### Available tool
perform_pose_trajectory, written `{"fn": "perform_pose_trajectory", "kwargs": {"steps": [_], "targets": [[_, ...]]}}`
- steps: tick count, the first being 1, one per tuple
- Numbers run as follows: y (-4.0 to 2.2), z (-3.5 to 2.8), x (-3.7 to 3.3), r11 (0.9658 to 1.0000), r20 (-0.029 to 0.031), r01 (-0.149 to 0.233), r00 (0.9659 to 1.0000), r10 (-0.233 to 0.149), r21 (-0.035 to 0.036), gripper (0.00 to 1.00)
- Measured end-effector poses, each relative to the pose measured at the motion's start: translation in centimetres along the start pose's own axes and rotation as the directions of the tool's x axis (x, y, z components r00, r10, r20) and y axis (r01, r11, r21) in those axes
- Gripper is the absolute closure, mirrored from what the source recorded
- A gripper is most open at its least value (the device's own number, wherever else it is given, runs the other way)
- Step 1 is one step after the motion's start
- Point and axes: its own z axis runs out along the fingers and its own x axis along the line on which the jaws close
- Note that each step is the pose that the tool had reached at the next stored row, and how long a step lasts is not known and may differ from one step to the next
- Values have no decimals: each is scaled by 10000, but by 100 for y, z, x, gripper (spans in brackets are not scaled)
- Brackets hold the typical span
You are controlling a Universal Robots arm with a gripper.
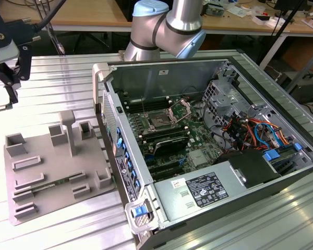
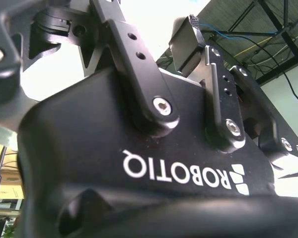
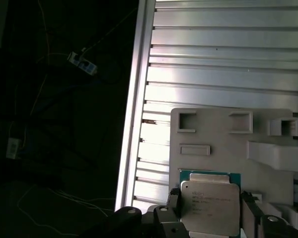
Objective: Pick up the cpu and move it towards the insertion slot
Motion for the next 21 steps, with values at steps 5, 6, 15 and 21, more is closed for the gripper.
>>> {"fn": "perform_pose_trajectory", "kwargs": {"steps": [5, 6, 15, 21], "targets": [[-5, 0, -46, 10000, 0, 0, 10000, 0, 0, 45], [-6, 0, -58, 10000, 0, -1, 10000, 1, 0, 45], [-19, 0, -170, 10000, 1, 0, 10000, 0, 0, 45], [-22, -1, -193, 10000, 0, 0, 10000, 0, 0, 45]]}}
